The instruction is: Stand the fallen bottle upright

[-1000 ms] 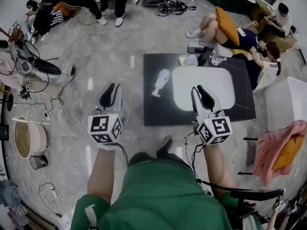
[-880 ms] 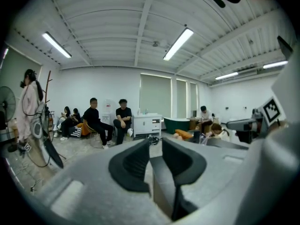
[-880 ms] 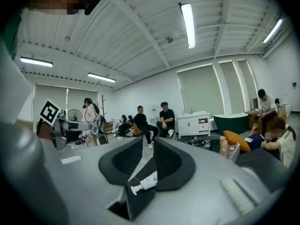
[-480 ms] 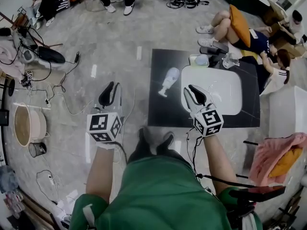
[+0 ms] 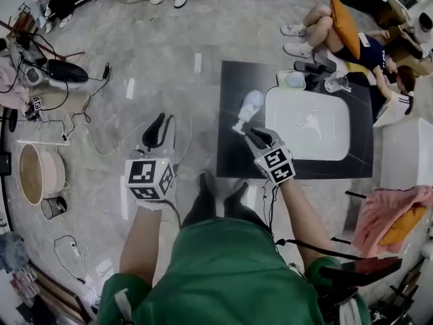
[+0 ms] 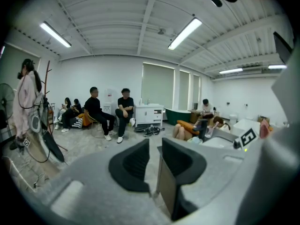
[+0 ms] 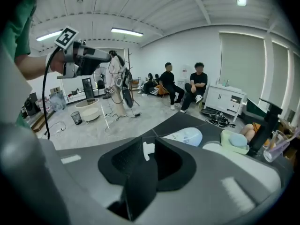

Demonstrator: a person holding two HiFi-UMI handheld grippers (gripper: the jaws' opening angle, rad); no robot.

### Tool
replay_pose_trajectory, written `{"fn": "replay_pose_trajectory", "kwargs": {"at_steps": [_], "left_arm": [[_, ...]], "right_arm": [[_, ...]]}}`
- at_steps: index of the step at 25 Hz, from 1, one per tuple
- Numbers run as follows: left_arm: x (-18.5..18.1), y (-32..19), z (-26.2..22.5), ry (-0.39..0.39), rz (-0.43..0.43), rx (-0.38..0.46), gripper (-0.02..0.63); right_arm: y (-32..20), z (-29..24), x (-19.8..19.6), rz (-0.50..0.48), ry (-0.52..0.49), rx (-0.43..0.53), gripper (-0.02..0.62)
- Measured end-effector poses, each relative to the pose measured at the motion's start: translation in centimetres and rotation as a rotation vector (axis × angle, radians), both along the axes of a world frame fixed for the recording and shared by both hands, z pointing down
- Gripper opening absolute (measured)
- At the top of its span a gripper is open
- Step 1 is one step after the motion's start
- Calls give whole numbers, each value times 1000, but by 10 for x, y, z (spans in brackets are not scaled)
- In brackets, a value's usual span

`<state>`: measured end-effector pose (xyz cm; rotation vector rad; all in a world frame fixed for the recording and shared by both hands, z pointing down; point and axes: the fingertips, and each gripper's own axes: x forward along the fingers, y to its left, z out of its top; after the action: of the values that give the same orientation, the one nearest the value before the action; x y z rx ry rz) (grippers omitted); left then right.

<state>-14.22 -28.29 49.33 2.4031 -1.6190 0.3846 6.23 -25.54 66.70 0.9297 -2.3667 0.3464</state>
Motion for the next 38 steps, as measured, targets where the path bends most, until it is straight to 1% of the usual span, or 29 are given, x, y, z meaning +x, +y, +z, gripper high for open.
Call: {"fn": "replay_pose_trajectory", "kwargs": {"at_steps": [3,7,9,13,18,21,28,34,38], "left_arm": [[-2,-8,10,-3,13,-16,83],[-10,-8,23,-8,11,-53,83],[-13,-8,26,-12,9,-63,83],[-19,-12,29,-19,4,-66,83],[-19,-16,24,-14,2,-56,83],[-16,-14,21,8,5,-56,83],[-15,-6,13,26,7,-47,83],[-15,0,9,44,5,-43,81],[-13,1,5,44,3,-33,81]], "right_arm": [[-11,21,-8,-21,36,-18,87],[-10,48,-19,-49,70,-94,87],[-9,58,-22,-59,89,-115,87],[-11,73,-26,-54,116,-136,87],[-11,80,-22,-43,153,-140,84],[-14,81,-23,-46,161,-128,51],[-13,73,-26,-44,136,-136,47],[-13,49,-37,-50,43,-146,40],[-14,35,-39,-36,-12,-158,40]]}}
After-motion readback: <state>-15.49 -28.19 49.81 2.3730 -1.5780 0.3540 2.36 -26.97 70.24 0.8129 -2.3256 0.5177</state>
